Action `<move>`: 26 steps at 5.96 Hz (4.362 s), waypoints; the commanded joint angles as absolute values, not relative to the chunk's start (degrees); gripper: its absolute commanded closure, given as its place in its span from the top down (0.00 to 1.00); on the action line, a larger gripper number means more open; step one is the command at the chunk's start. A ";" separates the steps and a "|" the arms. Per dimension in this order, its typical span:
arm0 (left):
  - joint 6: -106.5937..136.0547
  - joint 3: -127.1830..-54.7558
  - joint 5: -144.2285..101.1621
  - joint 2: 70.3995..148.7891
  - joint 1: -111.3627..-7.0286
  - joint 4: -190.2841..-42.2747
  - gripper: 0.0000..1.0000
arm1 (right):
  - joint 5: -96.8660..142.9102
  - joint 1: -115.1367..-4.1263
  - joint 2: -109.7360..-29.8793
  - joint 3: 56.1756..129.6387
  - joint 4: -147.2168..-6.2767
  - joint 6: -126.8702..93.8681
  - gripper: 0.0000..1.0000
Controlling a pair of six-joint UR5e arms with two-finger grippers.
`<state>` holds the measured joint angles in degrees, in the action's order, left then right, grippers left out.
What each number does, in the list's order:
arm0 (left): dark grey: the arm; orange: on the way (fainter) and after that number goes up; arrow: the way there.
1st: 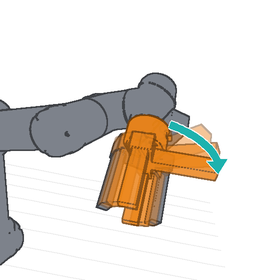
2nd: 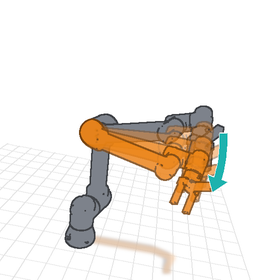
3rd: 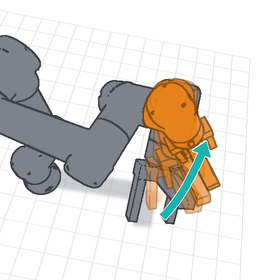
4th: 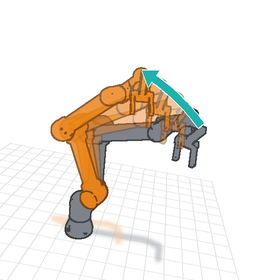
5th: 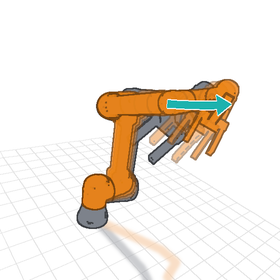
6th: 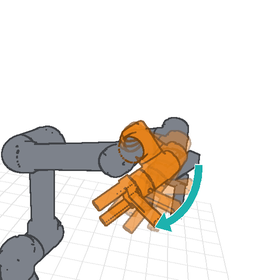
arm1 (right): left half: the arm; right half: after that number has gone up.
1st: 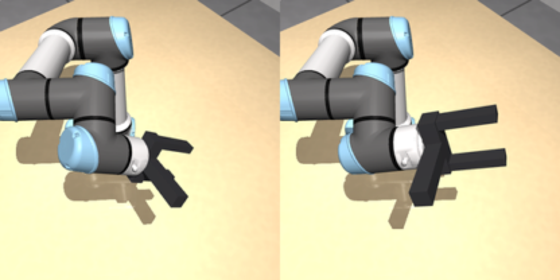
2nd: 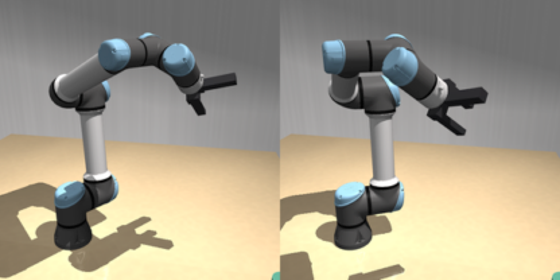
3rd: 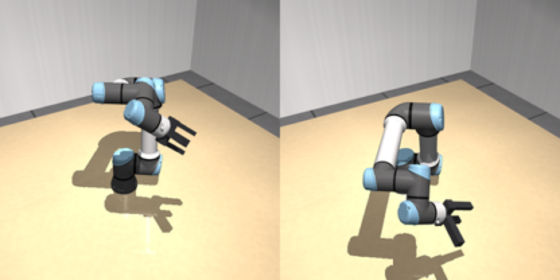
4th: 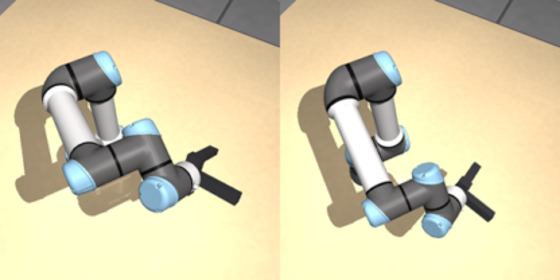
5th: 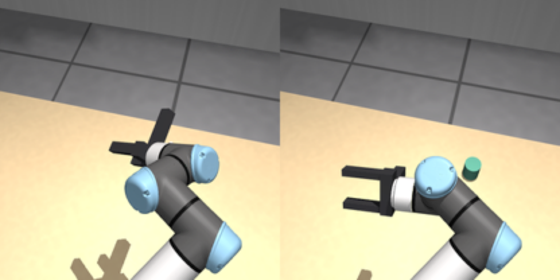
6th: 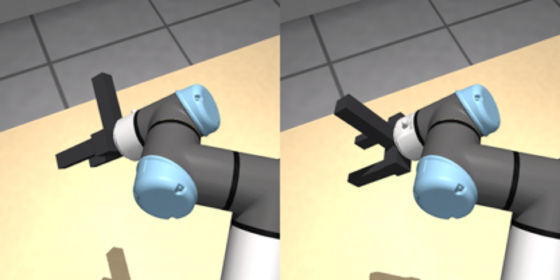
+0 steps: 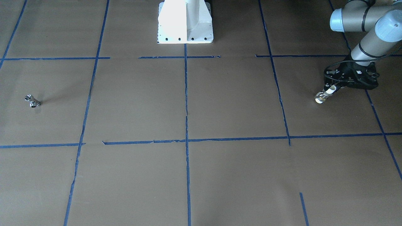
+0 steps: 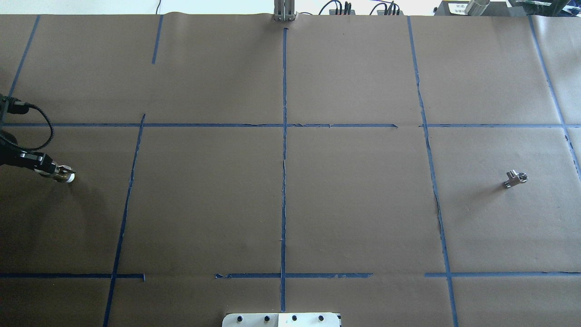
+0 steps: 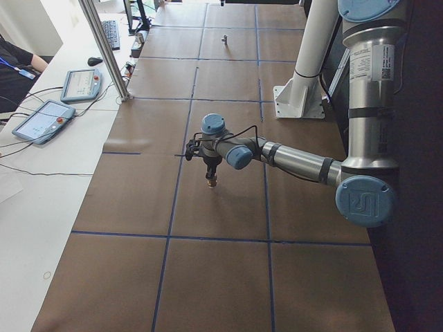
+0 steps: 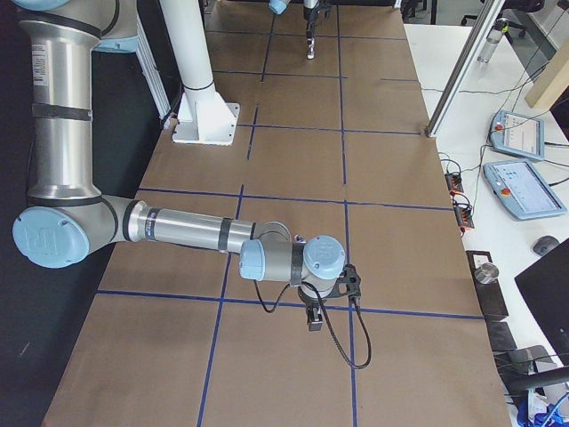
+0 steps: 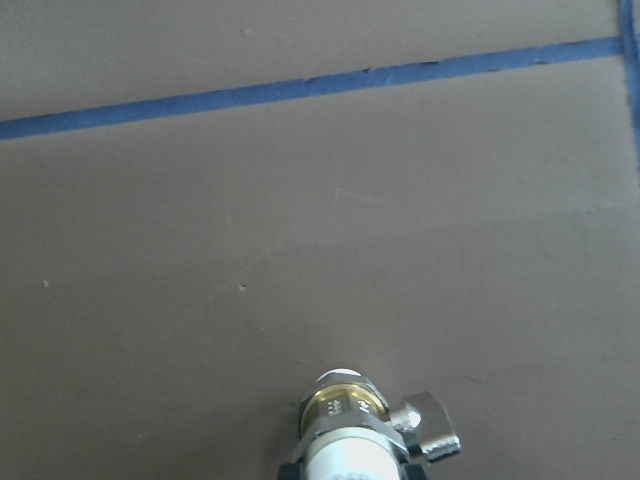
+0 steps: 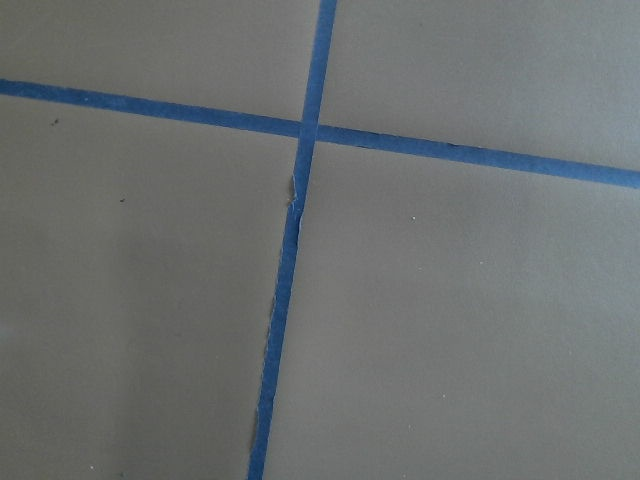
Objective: Assemble PPR valve and pipe with both arms
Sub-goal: 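Lower the left gripper onto the white PPR fitting and grasp it, then lift the white fitting with the left gripper and carry it to table center, then set the white fitting upright at center, open left gripper, withdraw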
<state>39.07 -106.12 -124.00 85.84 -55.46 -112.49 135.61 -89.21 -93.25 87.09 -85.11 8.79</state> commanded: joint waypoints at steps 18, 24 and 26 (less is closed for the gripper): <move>94.57 -84.55 -111.53 143.17 -28.92 -84.81 0.51 | 135.53 -89.12 -93.34 86.84 -85.17 8.88 1.00; 74.77 -95.58 -114.50 134.52 -32.06 -83.85 1.00 | 135.70 -89.21 -92.38 87.45 -85.08 8.79 1.00; 54.07 -104.38 -117.51 122.32 -39.34 -83.85 1.00 | 137.28 -89.12 -92.37 88.06 -84.99 8.79 1.00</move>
<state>64.07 -100.28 -116.45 128.27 -35.74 -83.86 136.54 -89.15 -92.42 87.65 -85.06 8.84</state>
